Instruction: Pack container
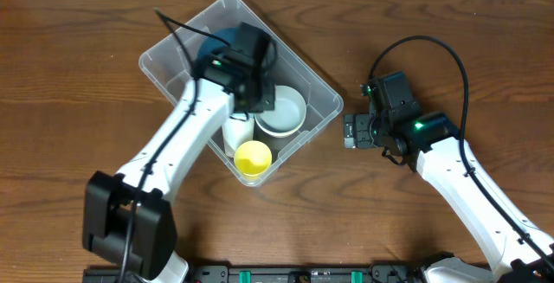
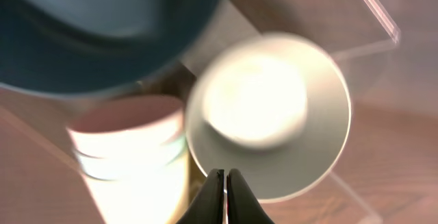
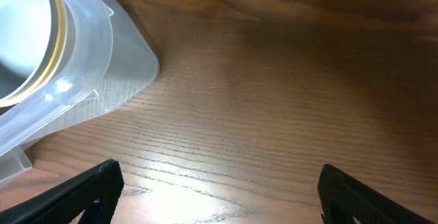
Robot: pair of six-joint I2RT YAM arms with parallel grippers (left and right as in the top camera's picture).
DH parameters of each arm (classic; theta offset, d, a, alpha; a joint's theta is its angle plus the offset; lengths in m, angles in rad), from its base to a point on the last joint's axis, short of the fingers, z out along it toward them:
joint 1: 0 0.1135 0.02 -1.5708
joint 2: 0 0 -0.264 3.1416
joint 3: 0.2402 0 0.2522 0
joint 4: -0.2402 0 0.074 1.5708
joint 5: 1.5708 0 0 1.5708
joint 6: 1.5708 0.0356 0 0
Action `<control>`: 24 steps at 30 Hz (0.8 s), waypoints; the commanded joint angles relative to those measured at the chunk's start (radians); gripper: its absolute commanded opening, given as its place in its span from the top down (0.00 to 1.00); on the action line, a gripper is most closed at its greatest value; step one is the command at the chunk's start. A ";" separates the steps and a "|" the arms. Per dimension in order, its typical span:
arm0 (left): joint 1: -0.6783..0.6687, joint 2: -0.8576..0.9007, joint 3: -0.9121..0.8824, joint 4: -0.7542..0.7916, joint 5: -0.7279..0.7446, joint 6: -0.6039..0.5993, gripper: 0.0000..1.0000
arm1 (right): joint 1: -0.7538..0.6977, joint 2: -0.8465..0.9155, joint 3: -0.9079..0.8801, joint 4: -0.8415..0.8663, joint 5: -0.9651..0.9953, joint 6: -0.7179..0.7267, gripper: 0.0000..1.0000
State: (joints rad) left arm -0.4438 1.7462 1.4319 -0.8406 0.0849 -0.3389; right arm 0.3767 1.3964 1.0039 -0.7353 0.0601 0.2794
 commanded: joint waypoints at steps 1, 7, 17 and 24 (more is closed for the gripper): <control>-0.013 0.042 -0.020 -0.018 -0.118 0.016 0.94 | -0.015 0.003 0.002 -0.004 0.004 -0.007 0.07; -0.008 0.107 -0.022 -0.019 -0.183 0.016 0.94 | -0.015 0.003 0.002 -0.006 0.004 -0.007 0.07; 0.008 0.156 -0.021 -0.037 -0.294 -0.038 0.94 | -0.015 0.003 0.002 -0.006 0.004 -0.007 0.07; 0.011 0.094 0.033 -0.029 -0.225 -0.041 0.94 | -0.017 0.003 0.002 0.002 0.024 -0.008 0.06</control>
State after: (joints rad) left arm -0.4347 1.8961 1.4181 -0.8711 -0.1600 -0.3660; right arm 0.3767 1.3964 1.0039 -0.7383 0.0612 0.2794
